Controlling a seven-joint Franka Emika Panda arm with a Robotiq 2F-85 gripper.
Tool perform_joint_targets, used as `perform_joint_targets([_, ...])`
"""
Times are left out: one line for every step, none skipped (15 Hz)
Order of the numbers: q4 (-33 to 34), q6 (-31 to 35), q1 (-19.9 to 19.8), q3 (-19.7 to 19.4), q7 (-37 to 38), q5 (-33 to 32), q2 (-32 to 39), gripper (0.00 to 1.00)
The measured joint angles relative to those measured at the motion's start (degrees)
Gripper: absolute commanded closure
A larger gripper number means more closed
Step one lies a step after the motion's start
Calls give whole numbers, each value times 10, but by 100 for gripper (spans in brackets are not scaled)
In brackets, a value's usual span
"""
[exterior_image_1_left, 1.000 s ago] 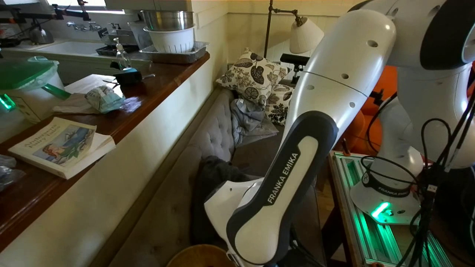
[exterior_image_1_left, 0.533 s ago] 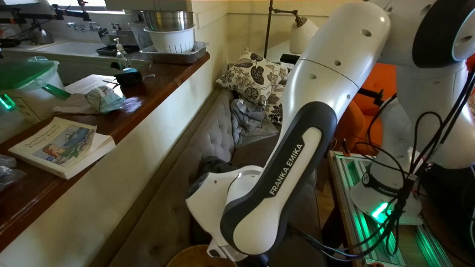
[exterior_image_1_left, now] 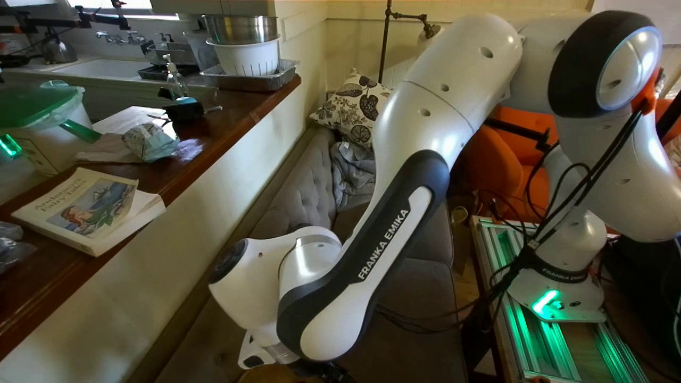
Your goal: Remove the black remote from the wooden bowl and put it on the wooden top counter
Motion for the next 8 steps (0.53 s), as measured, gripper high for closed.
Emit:
perform_joint_targets([21, 10, 4, 0, -14, -24, 25, 0])
perform_joint_targets([42, 23, 9, 0, -26, -49, 52, 0])
perform_joint_targets([63, 37, 14, -1, -38, -75, 80, 0])
perform_joint_targets([84, 51, 18, -2, -52, -99, 107, 0])
perform_joint_targets([106, 60, 22, -4, -68, -122, 133, 0])
perform_joint_targets([128, 60, 22, -5, -86, -135, 157, 0])
perform_joint_targets([148, 58, 21, -5, -101, -140, 176, 0])
perform_joint_targets([162, 56, 20, -6, -110, -142, 189, 0])
